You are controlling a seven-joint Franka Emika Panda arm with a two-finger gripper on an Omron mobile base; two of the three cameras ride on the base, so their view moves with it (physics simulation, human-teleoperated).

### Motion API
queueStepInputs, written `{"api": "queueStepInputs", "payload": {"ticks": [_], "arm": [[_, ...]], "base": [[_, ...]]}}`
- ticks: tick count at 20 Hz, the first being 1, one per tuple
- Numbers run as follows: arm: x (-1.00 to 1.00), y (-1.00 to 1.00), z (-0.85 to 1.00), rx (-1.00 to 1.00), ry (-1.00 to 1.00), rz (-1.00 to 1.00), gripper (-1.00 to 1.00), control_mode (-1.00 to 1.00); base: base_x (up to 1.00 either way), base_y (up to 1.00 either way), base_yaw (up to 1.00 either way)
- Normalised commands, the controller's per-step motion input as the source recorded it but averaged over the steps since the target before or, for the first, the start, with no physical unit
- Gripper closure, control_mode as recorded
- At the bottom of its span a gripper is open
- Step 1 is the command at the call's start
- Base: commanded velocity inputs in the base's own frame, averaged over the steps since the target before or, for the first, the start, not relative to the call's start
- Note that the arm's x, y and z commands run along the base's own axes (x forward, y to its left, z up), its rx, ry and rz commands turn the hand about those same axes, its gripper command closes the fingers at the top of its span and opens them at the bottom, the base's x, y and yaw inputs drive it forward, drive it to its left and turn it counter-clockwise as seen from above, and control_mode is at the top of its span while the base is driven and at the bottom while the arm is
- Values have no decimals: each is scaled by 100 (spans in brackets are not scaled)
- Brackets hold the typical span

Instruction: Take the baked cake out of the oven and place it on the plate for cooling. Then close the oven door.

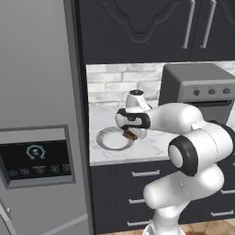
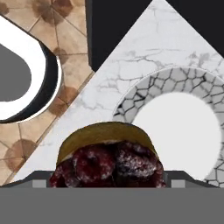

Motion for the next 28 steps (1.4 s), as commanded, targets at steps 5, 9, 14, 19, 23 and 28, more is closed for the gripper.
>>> {"api": "queueStepInputs", "payload": {"ticks": [5,9,14,19,23,28], "arm": [[3,23,-32,-7,-34,0,100,-100],[3,7,-21,-4,-23,0,100,-100],[20,0,0,0,-15,0,100,-100],[30,3,0,0,-4,3,100,-100],[23,14,0,0,0,3,100,-100],[25,17,0,0,0,3,100,-100]], "base": [[0,0,0],[0,0,0],[0,0,0],[0,0,0],[0,0,0],[0,0,0]]}}
